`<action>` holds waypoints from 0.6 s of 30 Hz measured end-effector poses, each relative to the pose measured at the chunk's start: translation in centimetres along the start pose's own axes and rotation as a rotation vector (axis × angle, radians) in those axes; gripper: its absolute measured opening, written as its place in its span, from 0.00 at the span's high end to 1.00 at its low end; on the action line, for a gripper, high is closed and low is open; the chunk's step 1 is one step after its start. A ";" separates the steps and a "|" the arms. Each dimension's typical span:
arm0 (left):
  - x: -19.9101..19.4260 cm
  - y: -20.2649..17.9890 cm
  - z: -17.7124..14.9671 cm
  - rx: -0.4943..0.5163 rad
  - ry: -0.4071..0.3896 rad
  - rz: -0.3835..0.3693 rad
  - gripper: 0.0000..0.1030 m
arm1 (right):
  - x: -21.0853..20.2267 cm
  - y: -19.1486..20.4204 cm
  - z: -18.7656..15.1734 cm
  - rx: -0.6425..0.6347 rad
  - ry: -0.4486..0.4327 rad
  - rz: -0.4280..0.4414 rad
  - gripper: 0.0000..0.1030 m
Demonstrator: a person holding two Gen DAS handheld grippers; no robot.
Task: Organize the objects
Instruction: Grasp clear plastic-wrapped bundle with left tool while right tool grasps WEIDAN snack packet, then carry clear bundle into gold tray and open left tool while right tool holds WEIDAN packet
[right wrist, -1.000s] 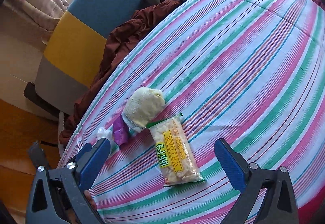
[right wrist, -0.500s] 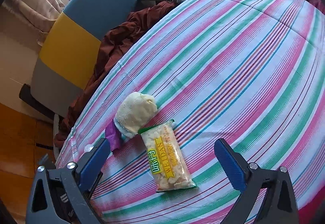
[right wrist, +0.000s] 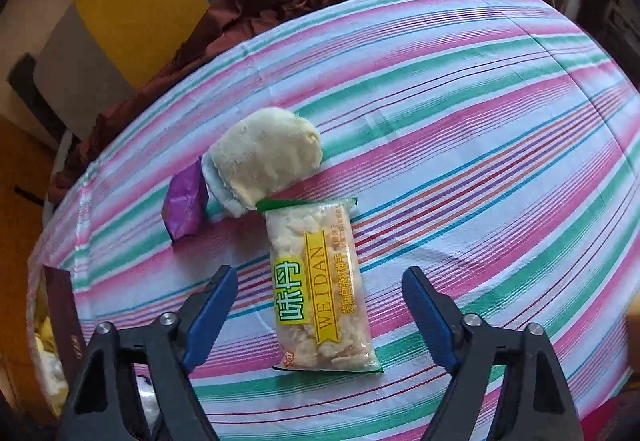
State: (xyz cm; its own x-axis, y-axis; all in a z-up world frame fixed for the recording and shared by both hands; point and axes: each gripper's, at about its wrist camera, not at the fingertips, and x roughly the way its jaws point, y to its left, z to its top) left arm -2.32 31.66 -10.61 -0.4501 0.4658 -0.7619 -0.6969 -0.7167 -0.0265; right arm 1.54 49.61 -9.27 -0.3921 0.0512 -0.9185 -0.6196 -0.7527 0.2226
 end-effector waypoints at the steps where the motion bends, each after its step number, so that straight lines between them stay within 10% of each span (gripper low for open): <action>1: -0.1 0.1 -0.2 -0.006 -0.006 -0.010 0.66 | 0.8 0.1 -0.1 -0.014 0.032 -0.014 0.32; 5: 0.2 0.7 -0.1 -0.032 -0.015 -0.044 0.66 | 1.2 0.6 -0.5 -0.069 0.027 -0.097 0.48; 18: 0.5 1.0 0.0 -0.041 -0.022 -0.059 0.66 | 1.3 1.3 -1.4 -0.183 -0.009 -0.186 0.48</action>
State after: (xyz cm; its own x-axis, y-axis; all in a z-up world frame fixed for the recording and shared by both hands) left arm -3.26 31.19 -11.02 -0.4214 0.5193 -0.7435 -0.6997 -0.7078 -0.0977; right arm 1.13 47.79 -10.60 -0.2894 0.2055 -0.9349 -0.5484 -0.8361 -0.0140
